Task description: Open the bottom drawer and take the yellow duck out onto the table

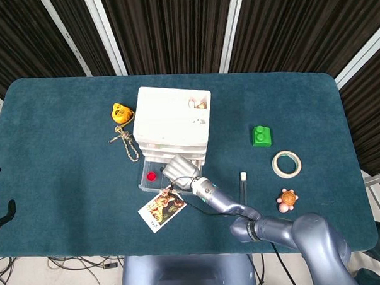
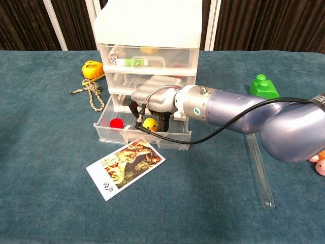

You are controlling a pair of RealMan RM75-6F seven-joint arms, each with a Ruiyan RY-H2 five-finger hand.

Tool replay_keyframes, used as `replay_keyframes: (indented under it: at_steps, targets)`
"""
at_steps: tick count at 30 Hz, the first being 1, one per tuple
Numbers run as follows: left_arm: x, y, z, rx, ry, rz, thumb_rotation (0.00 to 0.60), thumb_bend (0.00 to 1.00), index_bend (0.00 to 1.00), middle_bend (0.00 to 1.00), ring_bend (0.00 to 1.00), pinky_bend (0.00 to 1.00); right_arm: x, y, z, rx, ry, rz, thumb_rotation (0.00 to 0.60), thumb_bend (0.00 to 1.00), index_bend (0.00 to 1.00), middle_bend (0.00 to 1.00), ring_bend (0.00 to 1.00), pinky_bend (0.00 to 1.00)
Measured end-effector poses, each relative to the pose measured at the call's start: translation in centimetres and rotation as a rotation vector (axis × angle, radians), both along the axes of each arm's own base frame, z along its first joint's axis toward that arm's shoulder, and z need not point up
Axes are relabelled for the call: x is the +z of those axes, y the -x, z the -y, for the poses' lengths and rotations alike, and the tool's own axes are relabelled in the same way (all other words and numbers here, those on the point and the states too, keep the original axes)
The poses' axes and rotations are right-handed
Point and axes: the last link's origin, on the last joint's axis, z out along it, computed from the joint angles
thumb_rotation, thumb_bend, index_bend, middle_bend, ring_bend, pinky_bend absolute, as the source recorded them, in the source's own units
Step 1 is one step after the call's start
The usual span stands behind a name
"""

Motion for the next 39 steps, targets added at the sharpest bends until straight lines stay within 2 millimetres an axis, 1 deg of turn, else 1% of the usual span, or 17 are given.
replay_keyframes:
  at_steps: [12, 25, 39]
  targets:
    - [0.01, 0.03, 0.0, 0.003, 0.002, 0.001, 0.6, 0.46, 0.0, 0.0, 0.0, 0.0, -0.32, -0.12, 0.05, -0.005, 0.004, 0.002, 0.6, 0.28, 0.46, 1.0, 1.0, 1.0]
    - [-0.01, 0.03, 0.02, 0.008, 0.006, 0.004, 0.6, 0.46, 0.0, 0.0, 0.0, 0.0, -0.49, -0.2, 0.02, -0.001, 0.008, -0.002, 0.6, 0.3, 0.53, 1.0, 1.0, 1.0]
    - [-0.02, 0.01, 0.03, 0.011, 0.009, 0.011, 0.6, 0.46, 0.0, 0.0, 0.0, 0.0, -0.25, -0.42, -0.06, 0.001, 0.009, 0.015, 0.6, 0.31, 0.57, 1.0, 1.0, 1.0]
